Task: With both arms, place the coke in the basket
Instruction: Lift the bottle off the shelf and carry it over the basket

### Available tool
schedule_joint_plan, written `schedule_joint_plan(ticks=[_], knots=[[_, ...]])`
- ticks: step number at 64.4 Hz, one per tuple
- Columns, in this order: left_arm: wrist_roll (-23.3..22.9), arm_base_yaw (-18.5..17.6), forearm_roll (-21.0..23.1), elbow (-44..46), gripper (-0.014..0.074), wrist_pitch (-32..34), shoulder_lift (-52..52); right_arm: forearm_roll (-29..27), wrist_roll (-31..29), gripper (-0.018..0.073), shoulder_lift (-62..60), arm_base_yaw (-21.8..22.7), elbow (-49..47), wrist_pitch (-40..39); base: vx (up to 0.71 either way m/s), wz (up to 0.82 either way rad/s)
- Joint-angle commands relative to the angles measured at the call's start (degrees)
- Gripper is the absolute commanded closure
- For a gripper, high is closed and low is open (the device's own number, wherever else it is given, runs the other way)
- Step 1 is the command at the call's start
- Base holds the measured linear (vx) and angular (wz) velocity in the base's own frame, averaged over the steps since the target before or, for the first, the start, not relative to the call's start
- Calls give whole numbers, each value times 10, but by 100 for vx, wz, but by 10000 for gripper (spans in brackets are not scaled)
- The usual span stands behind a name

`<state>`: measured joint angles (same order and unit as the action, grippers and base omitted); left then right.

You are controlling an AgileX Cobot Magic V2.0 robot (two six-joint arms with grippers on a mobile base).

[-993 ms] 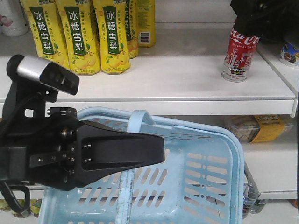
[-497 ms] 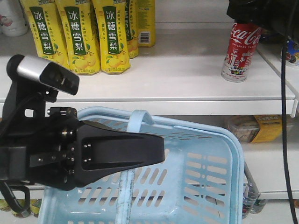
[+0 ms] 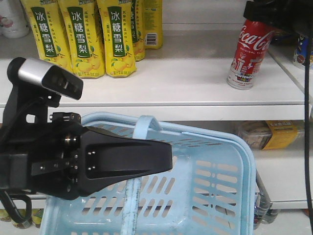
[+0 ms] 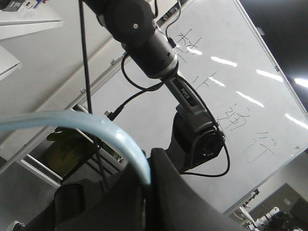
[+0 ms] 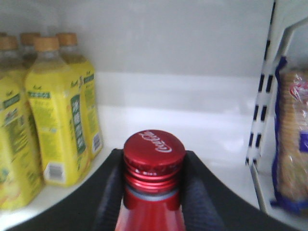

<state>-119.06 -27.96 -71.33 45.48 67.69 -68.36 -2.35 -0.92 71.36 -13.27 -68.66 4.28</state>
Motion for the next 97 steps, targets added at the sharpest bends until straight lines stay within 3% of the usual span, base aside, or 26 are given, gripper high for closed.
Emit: schedule_joint_plan(ticks=[1,17,23,36,43,62,76,87,97], knots=[[1,-2,49,20,603,66,13,2,-10,568,-68,0,-22,23,0,0],[1,-2,49,20,603,66,13,-39,-49,568,-214,0,-19,197,0,0],[1,-2,49,20,603,66,13,-122,-76,568,-255,0,-17,284,0,0],[1,-2,49,20,603,66,13,-396,-270,564,-260,0,-11,383,0,0],[1,-2,49,20,603,66,13,-494,-334,564,-250,0,22,398,0,0],[1,-2,49,20,603,66,13,-623,-453,562,-225,0,188,419,0,0],[1,-2,48,20,603,67,13,-683,-532,517,-210,0,223,423,0,0],[1,-2,49,20,603,67,13,-715,-578,377,-210,0,223,409,0,0],[1,-2,49,20,603,67,13,-725,-587,170,-210,0,223,384,0,0]])
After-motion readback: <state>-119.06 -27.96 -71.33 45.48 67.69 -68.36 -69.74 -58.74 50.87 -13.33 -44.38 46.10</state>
